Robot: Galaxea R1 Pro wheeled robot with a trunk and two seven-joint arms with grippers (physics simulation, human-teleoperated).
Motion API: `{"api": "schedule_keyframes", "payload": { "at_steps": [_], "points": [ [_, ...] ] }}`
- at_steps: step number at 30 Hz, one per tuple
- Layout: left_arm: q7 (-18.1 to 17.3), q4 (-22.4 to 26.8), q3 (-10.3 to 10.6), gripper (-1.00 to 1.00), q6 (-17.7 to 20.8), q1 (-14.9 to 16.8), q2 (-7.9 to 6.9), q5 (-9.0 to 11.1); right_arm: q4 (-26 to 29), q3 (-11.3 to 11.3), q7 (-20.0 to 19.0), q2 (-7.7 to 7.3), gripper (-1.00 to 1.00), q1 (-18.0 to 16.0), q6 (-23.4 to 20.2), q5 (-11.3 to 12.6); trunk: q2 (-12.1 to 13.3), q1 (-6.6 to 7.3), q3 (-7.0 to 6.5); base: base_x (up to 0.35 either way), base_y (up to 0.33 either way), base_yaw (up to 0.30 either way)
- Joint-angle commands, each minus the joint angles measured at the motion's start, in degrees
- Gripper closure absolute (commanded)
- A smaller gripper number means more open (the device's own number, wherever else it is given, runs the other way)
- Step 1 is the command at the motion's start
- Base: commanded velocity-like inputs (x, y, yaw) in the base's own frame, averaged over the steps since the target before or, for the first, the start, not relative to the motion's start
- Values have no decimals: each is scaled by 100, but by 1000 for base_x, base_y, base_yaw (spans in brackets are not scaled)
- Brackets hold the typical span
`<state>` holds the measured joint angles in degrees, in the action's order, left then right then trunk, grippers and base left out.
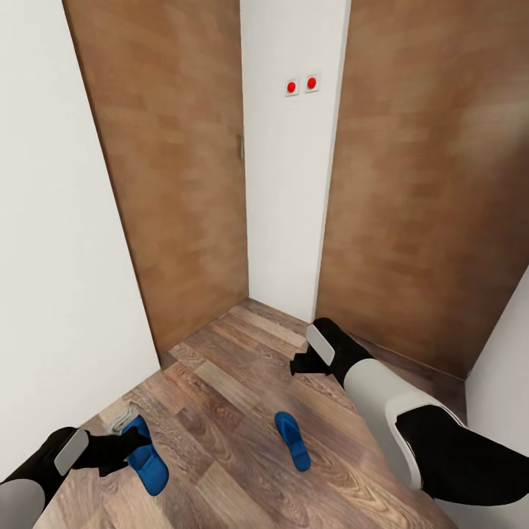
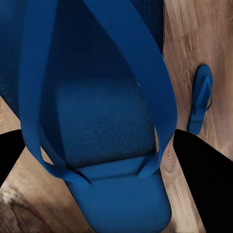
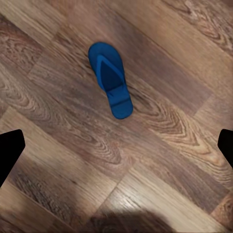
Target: In the bedroom, move the book from the bed onto either nightstand, and place the two sandals side by side next to the bed.
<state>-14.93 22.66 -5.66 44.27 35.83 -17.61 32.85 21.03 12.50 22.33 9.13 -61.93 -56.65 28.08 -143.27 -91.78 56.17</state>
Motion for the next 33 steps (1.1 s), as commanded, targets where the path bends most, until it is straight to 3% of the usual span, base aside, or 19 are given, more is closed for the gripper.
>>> {"api": "schedule_keyframes", "payload": {
  "at_steps": [1, 15, 27, 33],
  "points": [
    [-19, 2, -41, 100, 38, 3, 4, -24, 6, 42, 43, -5, -100, -3, -16, 61, -2, 0, 6, 91, -37, 212],
    [-21, 2, -40, 100, 38, 3, 11, -16, 6, 50, 37, 1, -100, -3, -13, 70, -2, 0, 6, 19, -37, 237],
    [-28, 2, -40, 100, 32, 3, 36, -18, -2, 33, 35, -41, -100, -3, 86, 77, -2, 0, 6, 42, -1, 31],
    [-28, 3, -50, 100, 50, 3, 16, -9, -11, 30, 8, -103, -100, -4, 432, 85, -2, 0, 6, 12, 0, 1]
  ]
}}
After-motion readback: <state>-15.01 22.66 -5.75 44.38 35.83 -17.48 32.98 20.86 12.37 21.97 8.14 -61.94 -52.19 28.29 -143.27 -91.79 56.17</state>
